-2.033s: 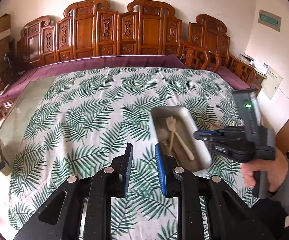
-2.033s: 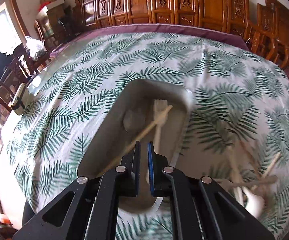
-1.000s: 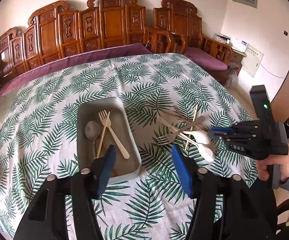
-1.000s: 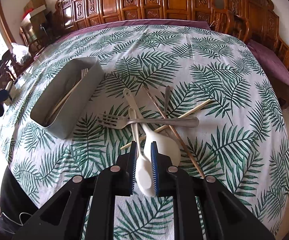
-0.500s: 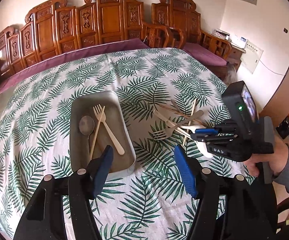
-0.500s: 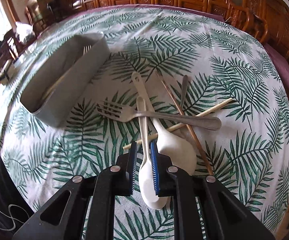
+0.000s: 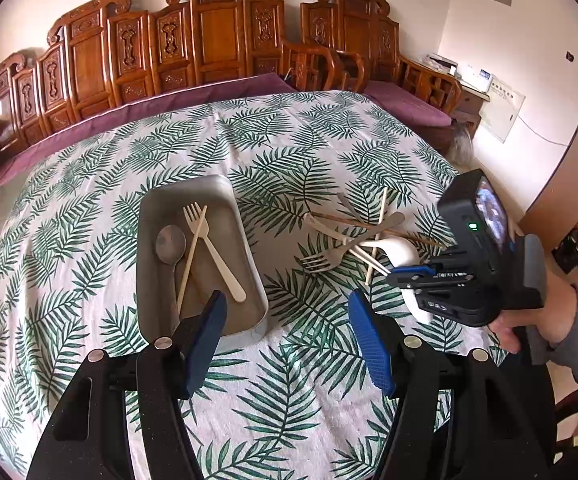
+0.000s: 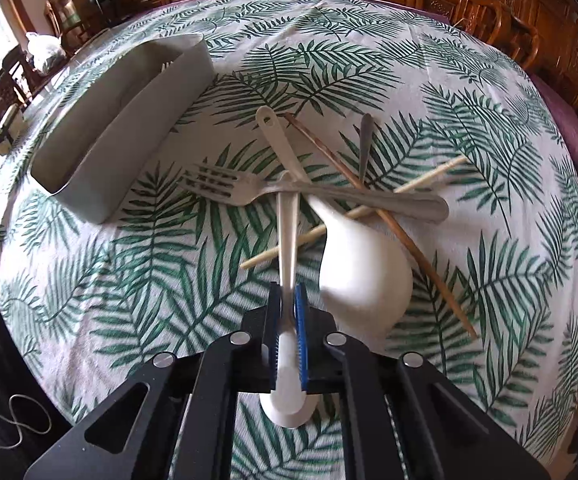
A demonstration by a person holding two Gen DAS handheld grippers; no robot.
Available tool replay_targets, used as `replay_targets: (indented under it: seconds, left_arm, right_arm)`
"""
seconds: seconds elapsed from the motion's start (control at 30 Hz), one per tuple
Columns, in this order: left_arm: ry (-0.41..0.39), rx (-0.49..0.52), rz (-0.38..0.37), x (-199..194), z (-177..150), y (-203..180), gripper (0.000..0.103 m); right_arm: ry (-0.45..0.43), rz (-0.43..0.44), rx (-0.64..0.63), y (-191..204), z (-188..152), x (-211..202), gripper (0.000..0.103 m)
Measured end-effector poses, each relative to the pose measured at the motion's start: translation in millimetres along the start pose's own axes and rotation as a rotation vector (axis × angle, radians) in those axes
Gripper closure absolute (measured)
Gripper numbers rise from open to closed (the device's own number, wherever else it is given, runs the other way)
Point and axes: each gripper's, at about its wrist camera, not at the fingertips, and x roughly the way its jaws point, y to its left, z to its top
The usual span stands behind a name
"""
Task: Organize utensils
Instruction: 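Grasp a white plastic spoon by its handle with the right gripper and lift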
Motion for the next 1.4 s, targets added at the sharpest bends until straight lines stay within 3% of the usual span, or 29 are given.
replay_targets:
  seconds: [0.3,0.37,0.4,0.57,0.83,0.87,0.9,1.0,1.23,1.4]
  left_arm:
    - [0.021,0.028,-0.009,19,5,-18,0.043]
    - [0.029,0.044,-0.011,26,8,-26,0.043]
    - [0.031,0.05,-0.01,28,9,-29,0.043]
    - [0.05,0.071,-0.007,41,16,-44,0.043]
    - [0.073,0.086,0.013,54,18,-57,0.043]
    - [0.077,0.085,0.014,55,17,-57,0.043]
    - [0.081,0.085,0.015,55,16,-57,0.043]
    - [0.088,0.091,0.023,54,11,-56,0.043]
    - [0.085,0.077,0.022,48,2,-46,0.043]
    - [0.083,0.063,0.015,45,-4,-42,0.043]
  right_arm:
    - [-0.086,0.066,0.09,-9,-39,-43,0.096]
    - [-0.101,0.077,0.089,-11,-42,-50,0.097]
    - [-0.109,0.083,0.088,-12,-43,-54,0.103]
    - [-0.16,0.087,0.074,-18,-46,-74,0.103]
    - [-0.141,0.116,0.043,-16,-49,-58,0.102]
    - [-0.137,0.115,0.039,-13,-50,-55,0.098]
    - [-0.131,0.106,0.035,-10,-51,-53,0.088]
    - [-0.109,0.092,0.016,-4,-56,-46,0.075]
    - [-0.064,0.1,0.015,4,-70,-40,0.075]
    - [-0.016,0.015,-0.021,15,-75,-26,0.075]
